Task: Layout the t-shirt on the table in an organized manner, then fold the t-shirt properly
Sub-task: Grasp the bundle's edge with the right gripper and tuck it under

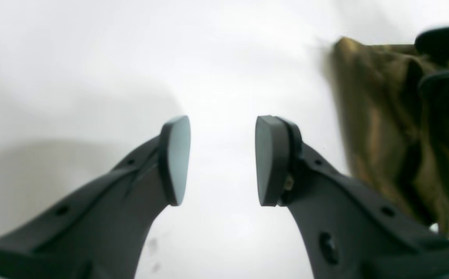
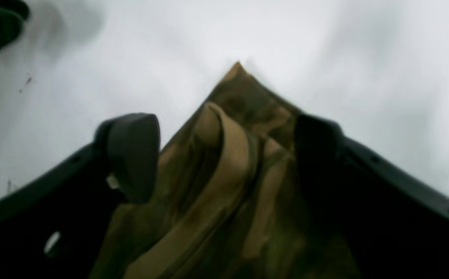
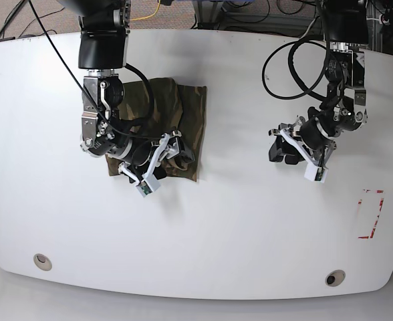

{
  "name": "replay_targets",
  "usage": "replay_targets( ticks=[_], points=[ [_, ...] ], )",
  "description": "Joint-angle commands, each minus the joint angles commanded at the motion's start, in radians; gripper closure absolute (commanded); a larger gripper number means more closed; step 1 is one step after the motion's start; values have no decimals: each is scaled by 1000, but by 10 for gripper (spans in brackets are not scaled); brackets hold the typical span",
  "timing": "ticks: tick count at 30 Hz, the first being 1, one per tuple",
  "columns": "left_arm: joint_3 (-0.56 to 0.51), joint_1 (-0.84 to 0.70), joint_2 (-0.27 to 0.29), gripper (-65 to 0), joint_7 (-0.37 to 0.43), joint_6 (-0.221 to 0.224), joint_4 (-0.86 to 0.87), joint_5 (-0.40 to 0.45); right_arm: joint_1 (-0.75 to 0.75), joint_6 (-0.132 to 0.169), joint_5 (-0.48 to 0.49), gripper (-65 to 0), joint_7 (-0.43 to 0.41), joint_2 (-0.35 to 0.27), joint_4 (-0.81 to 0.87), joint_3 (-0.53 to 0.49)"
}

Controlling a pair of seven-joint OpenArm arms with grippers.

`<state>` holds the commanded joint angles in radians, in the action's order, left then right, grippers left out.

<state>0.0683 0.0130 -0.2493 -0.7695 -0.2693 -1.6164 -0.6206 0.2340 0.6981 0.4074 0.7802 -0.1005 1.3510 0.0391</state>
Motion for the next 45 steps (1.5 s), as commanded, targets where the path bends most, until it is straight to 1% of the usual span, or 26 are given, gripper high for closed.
replay_targets(
  ticks=[1,2,4,5,8,11,13,14,17,19,22,26,31,36,38,40,41,43,45],
  points=[
    [8,0,0,-251,0,0,0,0,0,0,0,-382,-11,-5,-12,-12],
    [21,-2,0,-251,0,0,0,0,2,0,2,-325,-28,-11,-34,-29],
    [31,-2,0,-251,0,-2,2,0,2,0,3,-252,-34,-14,-44,-40],
    [35,-2,0,-251,-2,-2,2,0,2,0,3,-189,-34,-14,-44,-43],
    [37,-12,0,-251,-2,-2,3,0,2,0,9,-98,-32,-14,-35,-51],
    [35,-14,0,-251,-2,-2,2,0,-2,0,9,-89,-29,-14,14,-57],
    [32,-14,2,-251,-2,-2,2,0,-2,0,9,-89,-9,-11,46,-57],
    [32,-15,3,-251,-2,-2,2,0,2,0,9,-87,18,-9,71,-54],
    [31,-29,5,-251,-2,-2,3,0,5,0,9,-86,57,-5,123,-51],
    [31,-35,5,-251,-2,-2,3,0,17,0,9,-84,68,-3,144,-51],
    [15,-41,6,-251,-2,-2,3,0,29,0,2,-82,75,17,147,-51],
    [-14,-41,6,-251,-2,-2,3,0,58,0,0,-82,71,17,138,-49],
    [-34,-60,6,-251,-2,-2,2,0,97,0,2,-82,55,20,77,-49],
    [-35,-63,20,-251,-2,-2,0,0,97,0,2,-90,-14,21,15,-52],
    [-37,-63,26,-251,-2,-2,0,0,95,0,2,-113,-35,23,-21,-52],
    [-49,-63,26,-251,-2,-2,0,0,98,0,2,-168,-43,23,-46,-51],
    [-57,-63,26,-251,-2,-2,-2,0,100,0,2,-208,-43,23,-52,-51],
    [-80,-61,28,-251,-2,-2,-9,0,98,0,8,-301,-43,23,-44,-51],
    [-114,-60,28,-251,-2,-2,-21,0,92,0,9,-414,-35,23,14,-49]
  ],
)
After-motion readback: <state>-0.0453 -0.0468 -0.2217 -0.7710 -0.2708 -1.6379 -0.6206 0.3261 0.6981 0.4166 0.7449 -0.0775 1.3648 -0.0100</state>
